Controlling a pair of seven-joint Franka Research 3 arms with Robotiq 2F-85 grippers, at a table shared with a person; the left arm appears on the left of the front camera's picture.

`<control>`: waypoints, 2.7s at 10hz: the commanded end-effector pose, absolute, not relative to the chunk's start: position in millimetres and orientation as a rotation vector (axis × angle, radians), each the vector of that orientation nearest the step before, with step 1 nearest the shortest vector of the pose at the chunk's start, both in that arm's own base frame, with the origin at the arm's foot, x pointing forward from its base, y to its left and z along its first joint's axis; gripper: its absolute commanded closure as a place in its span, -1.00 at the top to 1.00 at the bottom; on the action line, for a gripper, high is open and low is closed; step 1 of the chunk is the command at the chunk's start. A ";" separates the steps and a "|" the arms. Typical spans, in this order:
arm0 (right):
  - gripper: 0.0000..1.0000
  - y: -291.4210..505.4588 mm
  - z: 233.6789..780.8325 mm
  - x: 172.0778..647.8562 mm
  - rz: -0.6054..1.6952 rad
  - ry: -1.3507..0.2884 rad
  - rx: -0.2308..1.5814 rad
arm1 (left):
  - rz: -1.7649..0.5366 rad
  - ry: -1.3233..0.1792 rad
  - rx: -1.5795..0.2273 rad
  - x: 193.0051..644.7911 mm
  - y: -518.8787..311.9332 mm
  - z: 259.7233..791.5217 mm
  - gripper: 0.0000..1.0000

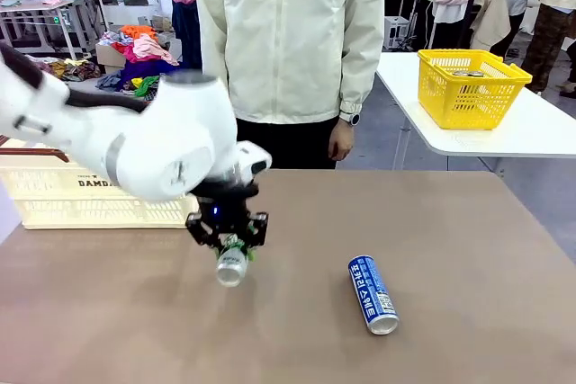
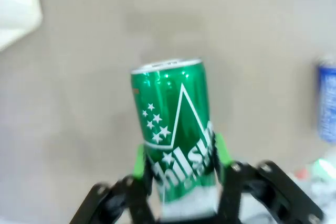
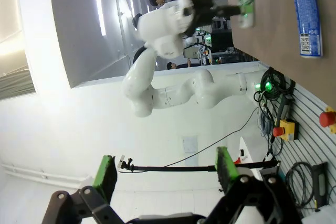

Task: Place the drinks into the Shopping basket.
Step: Pick up one drink and place it into the Shopping basket.

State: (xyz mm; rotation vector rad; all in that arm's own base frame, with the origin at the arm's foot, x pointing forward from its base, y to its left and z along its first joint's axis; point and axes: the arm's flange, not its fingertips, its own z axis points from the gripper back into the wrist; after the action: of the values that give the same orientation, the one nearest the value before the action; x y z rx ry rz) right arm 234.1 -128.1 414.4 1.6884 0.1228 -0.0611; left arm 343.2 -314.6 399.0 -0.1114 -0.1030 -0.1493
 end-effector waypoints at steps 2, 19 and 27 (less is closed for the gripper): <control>1.00 -127.3 421.4 235.6 -0.080 0.135 1.697 | -0.163 -0.234 -0.080 318.5 -298.0 545.3 -1.00; 1.00 -127.3 421.4 235.6 -0.080 0.135 1.697 | 0.028 -0.322 -0.098 544.2 -142.9 644.9 -1.00; 1.00 -127.3 421.4 235.6 -0.080 0.135 1.697 | 0.127 -0.258 0.014 578.7 -76.5 494.4 -1.00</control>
State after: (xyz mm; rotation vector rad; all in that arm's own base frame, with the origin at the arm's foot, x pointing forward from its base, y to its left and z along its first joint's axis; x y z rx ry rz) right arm 234.0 -128.2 414.6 1.6884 0.1221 -0.0614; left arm 579.7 -75.9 491.0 -0.0081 -0.2392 0.1520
